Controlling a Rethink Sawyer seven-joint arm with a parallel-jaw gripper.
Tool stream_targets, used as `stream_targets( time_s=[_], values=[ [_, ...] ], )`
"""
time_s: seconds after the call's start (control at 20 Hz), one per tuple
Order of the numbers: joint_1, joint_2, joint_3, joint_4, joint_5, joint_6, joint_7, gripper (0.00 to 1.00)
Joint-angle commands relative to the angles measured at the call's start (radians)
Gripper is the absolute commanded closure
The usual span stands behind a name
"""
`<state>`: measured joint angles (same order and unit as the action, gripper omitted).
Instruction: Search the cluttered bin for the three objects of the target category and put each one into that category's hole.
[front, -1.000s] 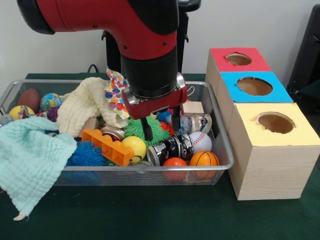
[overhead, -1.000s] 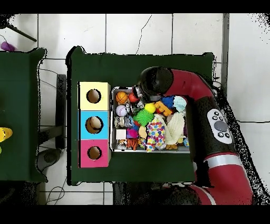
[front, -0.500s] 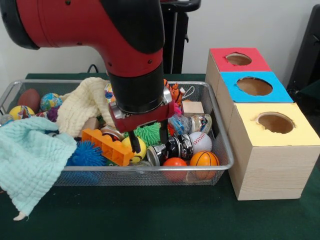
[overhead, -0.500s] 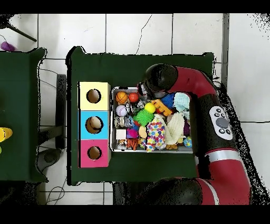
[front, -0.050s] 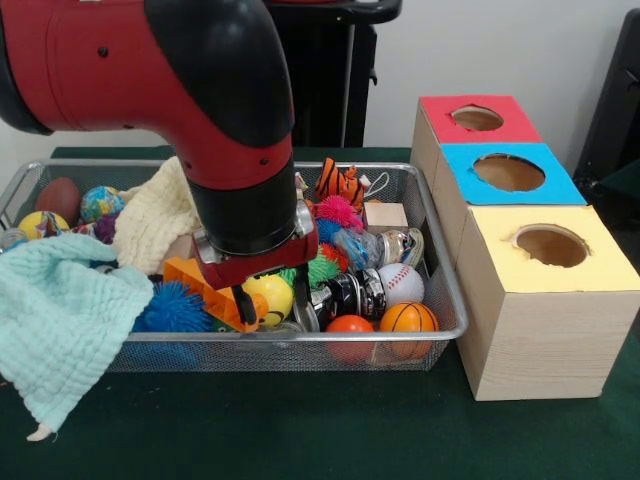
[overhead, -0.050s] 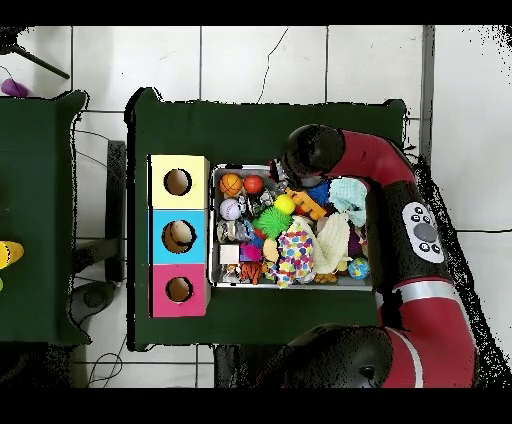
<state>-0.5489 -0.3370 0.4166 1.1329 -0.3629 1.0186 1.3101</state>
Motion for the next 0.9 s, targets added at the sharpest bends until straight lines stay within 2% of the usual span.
stream_targets(
  time_s=[0.05,0.25,0.45,0.9],
  values=[
    [-0.018,0.009,0.061,0.027,-0.051,0.032,-0.226,0.00],
    [-0.016,-0.023,0.049,0.093,-0.058,0.009,-0.202,0.00],
    [-0.028,-0.036,0.051,0.157,-0.062,-0.054,-0.177,0.00],
    [-0.038,-0.025,0.059,0.199,-0.079,-0.157,-0.145,0.00]
  ],
)
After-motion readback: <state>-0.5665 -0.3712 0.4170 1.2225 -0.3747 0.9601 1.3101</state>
